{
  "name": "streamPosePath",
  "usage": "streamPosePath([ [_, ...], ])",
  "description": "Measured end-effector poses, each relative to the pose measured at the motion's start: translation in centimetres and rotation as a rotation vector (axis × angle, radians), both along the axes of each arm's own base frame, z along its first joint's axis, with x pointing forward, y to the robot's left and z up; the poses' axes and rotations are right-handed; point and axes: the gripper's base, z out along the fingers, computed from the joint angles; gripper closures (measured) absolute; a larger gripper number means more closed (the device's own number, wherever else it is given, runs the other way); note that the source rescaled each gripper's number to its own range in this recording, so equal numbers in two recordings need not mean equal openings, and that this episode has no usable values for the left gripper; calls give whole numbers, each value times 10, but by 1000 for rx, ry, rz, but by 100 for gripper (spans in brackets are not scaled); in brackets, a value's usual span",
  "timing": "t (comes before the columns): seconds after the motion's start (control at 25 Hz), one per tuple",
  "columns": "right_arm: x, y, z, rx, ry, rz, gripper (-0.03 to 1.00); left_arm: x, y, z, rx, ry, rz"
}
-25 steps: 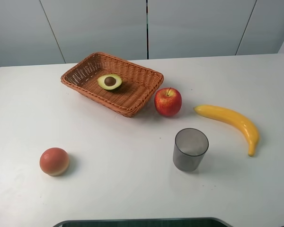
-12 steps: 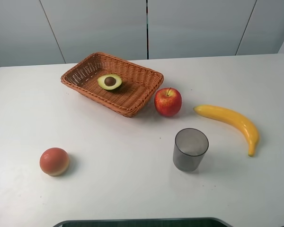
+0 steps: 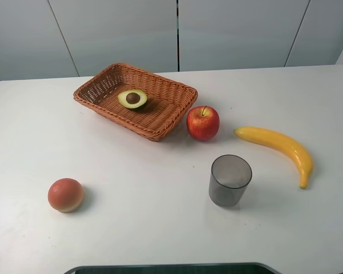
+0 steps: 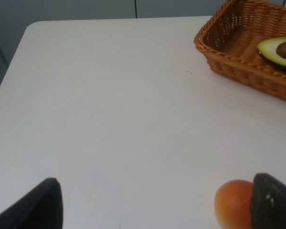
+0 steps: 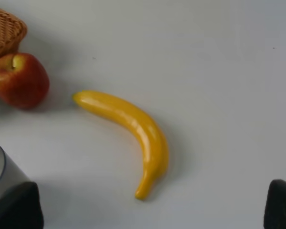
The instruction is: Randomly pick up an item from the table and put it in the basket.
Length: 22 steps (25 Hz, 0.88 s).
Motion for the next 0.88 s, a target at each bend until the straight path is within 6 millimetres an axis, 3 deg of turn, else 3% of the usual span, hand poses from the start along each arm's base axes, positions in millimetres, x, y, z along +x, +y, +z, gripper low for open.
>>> streamPosePath([
  [0.32, -17, -5, 0, 32, -112, 1, -2, 0, 0, 0, 0, 0, 0],
  [0.88, -19, -2, 0, -11, -126, 69, -2, 0, 0, 0, 0, 0, 0],
])
